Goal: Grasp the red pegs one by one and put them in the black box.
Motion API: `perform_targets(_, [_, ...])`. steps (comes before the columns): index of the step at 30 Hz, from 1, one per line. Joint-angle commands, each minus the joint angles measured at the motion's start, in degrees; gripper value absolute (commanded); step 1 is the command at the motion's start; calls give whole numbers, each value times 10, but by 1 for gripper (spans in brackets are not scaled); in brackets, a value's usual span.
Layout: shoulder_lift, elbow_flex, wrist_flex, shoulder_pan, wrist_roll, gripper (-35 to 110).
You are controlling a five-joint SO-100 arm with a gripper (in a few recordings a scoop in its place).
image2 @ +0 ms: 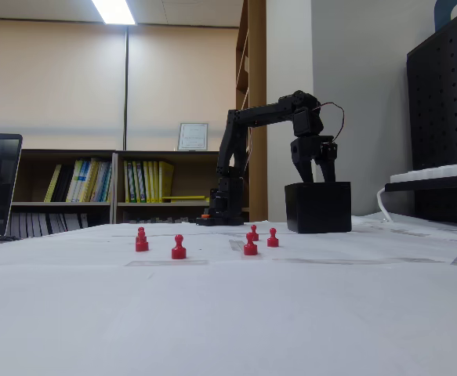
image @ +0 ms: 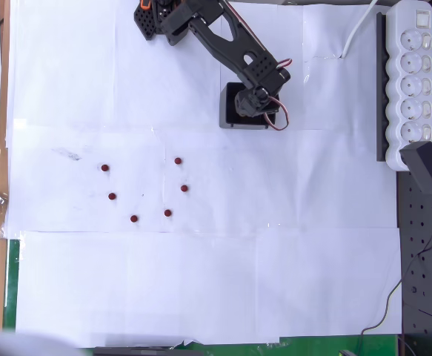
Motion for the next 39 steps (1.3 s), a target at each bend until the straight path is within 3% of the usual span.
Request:
perform_targets(1, [-82, 78, 39, 1, -20, 18])
perform_targets(5, [-167, 100, 62, 29, -19, 18])
perform_targets(8, [-228, 17, 35, 94, 26, 18])
perform_targets(15, [-344, -373, -219, 296, 248, 18])
perform_targets(20, [-366, -555, -434, 367, 333, 18])
perform_targets(32, [-292, -727, -820, 388, 321, 18])
perform_targets(39, [-244, -740, -918, 381, 294, 18])
